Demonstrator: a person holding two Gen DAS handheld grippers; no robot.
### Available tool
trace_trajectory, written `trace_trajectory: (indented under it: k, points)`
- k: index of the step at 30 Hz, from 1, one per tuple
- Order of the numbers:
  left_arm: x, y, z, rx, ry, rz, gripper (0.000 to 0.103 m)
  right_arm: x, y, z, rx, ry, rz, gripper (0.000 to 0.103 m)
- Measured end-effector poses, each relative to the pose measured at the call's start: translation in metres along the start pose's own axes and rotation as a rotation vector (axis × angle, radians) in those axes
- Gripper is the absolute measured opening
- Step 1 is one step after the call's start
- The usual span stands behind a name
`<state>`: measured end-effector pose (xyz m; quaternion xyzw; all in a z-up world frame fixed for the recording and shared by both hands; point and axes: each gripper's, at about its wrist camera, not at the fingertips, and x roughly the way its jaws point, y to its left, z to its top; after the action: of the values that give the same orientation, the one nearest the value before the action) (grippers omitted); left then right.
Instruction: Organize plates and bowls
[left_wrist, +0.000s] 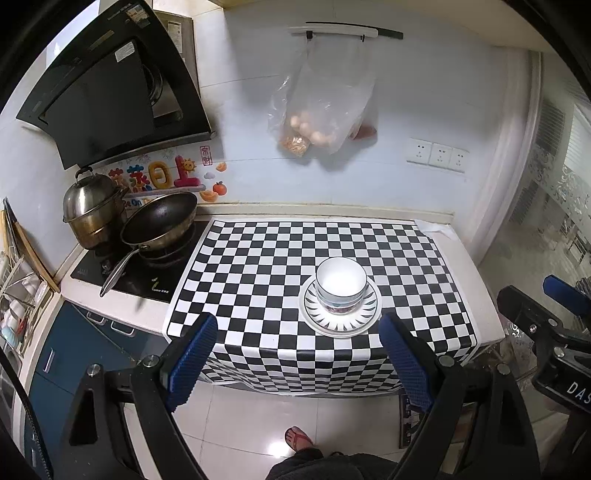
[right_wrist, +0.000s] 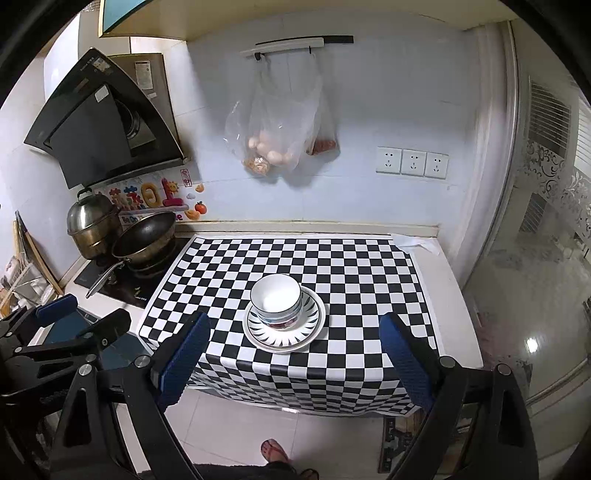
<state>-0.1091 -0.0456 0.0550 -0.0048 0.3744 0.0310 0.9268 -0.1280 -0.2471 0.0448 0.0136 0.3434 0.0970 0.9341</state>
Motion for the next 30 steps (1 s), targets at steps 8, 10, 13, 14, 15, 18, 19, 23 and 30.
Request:
trace_trajectory:
  k: [8,10,13,14,15,18,19,23,30]
  points:
    - [-0.002,-0.003,-0.004,-0.013,0.001,0.001,0.089,0.006,-0.005,0.0,-0.005,0.013,-0.012,0.095]
    - [-0.002,-0.003,-0.004,-0.016,0.001,0.0,0.089,0.008,-0.006,0.0,-0.004,0.018,-0.013,0.095]
    - [-0.001,-0.001,-0.003,-0.01,0.001,-0.002,0.089,0.009,-0.008,-0.001,-0.003,0.019,-0.017,0.095]
    - [-0.001,-0.001,-0.003,-0.011,0.0,0.0,0.089,0.009,-0.008,-0.001,-0.003,0.019,-0.015,0.095]
    - [-0.001,-0.001,-0.003,-0.012,0.001,-0.001,0.089,0.009,-0.008,-0.001,-0.005,0.019,-0.016,0.095]
    - [-0.001,-0.001,-0.003,-0.012,0.001,-0.001,0.089,0.01,-0.01,-0.001,-0.002,0.016,-0.02,0.095]
    - [-0.001,-0.001,-0.003,-0.012,0.001,-0.001,0.089,0.01,-0.01,-0.001,-0.003,0.016,-0.022,0.095]
    - [-0.001,-0.001,-0.003,-0.011,0.0,-0.002,0.089,0.01,-0.011,0.0,-0.002,0.015,-0.029,0.095]
    - [-0.001,-0.003,-0.002,-0.011,0.001,-0.004,0.089,0.009,-0.014,0.0,0.008,0.019,-0.04,0.095]
